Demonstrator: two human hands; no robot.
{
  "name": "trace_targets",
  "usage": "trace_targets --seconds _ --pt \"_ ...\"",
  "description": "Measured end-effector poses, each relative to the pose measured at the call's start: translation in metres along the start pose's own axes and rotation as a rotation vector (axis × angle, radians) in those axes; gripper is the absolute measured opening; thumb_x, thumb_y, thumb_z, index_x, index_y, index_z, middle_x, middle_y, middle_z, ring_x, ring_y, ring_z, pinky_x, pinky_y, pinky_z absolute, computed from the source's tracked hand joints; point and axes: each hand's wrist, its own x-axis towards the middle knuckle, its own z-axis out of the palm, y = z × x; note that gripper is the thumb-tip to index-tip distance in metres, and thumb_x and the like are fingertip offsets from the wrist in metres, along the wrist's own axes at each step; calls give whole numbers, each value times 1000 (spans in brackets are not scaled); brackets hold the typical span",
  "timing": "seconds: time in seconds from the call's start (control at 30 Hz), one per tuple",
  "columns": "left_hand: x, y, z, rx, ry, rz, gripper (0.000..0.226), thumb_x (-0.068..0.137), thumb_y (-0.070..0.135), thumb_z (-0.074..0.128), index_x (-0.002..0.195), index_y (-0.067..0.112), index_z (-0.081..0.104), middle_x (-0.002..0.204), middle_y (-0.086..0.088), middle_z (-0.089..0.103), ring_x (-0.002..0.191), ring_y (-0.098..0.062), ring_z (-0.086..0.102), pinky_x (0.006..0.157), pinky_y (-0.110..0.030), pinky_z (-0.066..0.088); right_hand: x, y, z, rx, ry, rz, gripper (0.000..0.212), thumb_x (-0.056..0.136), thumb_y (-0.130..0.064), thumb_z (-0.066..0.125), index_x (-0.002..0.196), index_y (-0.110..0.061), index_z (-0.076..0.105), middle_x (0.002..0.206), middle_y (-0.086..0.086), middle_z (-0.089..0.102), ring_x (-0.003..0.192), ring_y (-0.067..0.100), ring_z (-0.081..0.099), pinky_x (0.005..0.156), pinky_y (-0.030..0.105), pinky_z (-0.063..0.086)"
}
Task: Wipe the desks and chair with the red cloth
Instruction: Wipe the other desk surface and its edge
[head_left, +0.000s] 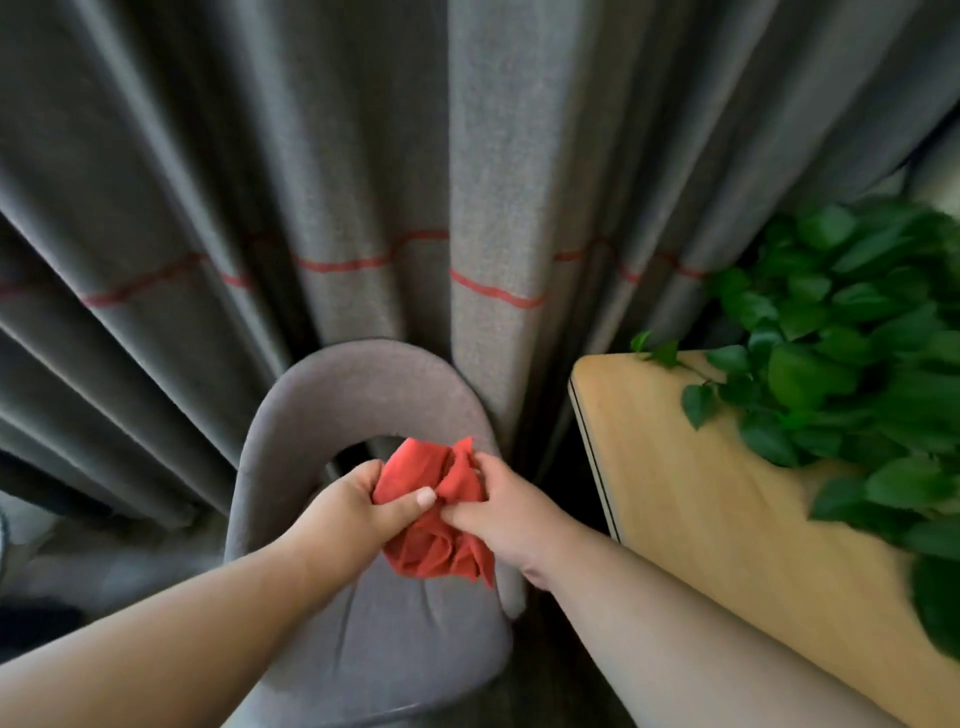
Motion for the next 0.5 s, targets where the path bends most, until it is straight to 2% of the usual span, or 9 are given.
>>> trace_targets --seconds 0.07,0.1,0.13,0.2,0.27,0.33,0.4,0.47,0.5 --pt "-5 15 -1 -74 -6 2 48 67 50 80 98 16 67 87 -3 77 84 -21 72 70 -32 55 -10 -15 -6 150 36 41 35 83 -25 65 118 -23 68 114 5 74 106 16 69 99 41 52" --pt "-5 21 -2 -92 -12 2 51 68 52 82 99 15 66 89 -5 77 86 -24 72 73 -37 56 -12 -20 -9 342 16 93 32 89 -25 60 119 -18 70 117 11 72 110 20 68 102 42 50" --pt "-4 27 -5 -100 -20 1 54 67 52 83 100 13 65 89 -6 76 87 -25 72 76 -41 56 -15 -25 -11 554 -35 148 36 91 -28 57 121 -13 69 123 15 69 115 25 65 105 44 47" --pt "1 40 -12 -93 -71 11 58 64 49 81 105 13 63 92 -6 76 89 -23 73 81 -42 56 -23 -32 -17 837 -93 182 54 91 -49 50 126 -11 67 131 16 64 123 29 61 106 47 46" --pt "12 51 -18 -68 -166 26 53 71 42 83 110 12 64 97 -7 76 94 -24 72 90 -45 55 -31 -37 -22 1002 -111 136 79 88 -76 37 124 -14 69 133 15 63 123 30 60 101 50 49" --pt "19 62 -19 -49 -237 29 40 80 35 78 109 8 67 99 -11 76 97 -28 71 94 -50 52 -41 -42 -21 1037 -83 86 88 83 -83 37 124 -12 69 134 16 62 125 29 59 106 50 45" --pt "22 71 -16 -67 -319 24 32 86 29 71 108 7 68 102 -13 75 100 -30 70 97 -52 50 -52 -49 -12 906 82 64 66 87 -67 51 123 -14 70 130 14 66 121 26 62 106 48 44" --pt "22 82 -7 -107 -410 32 28 91 23 65 113 7 66 107 -15 74 105 -30 68 100 -52 48 -63 -59 -7 734 280 69 39 91 -39 63 122 -15 68 120 14 71 110 27 68 96 50 52" --pt "21 87 0 -119 -458 48 26 92 21 63 115 8 65 109 -14 73 106 -30 68 100 -52 48 -70 -60 -7 699 376 74 32 93 -29 63 122 -15 66 117 16 72 106 29 69 92 52 54"
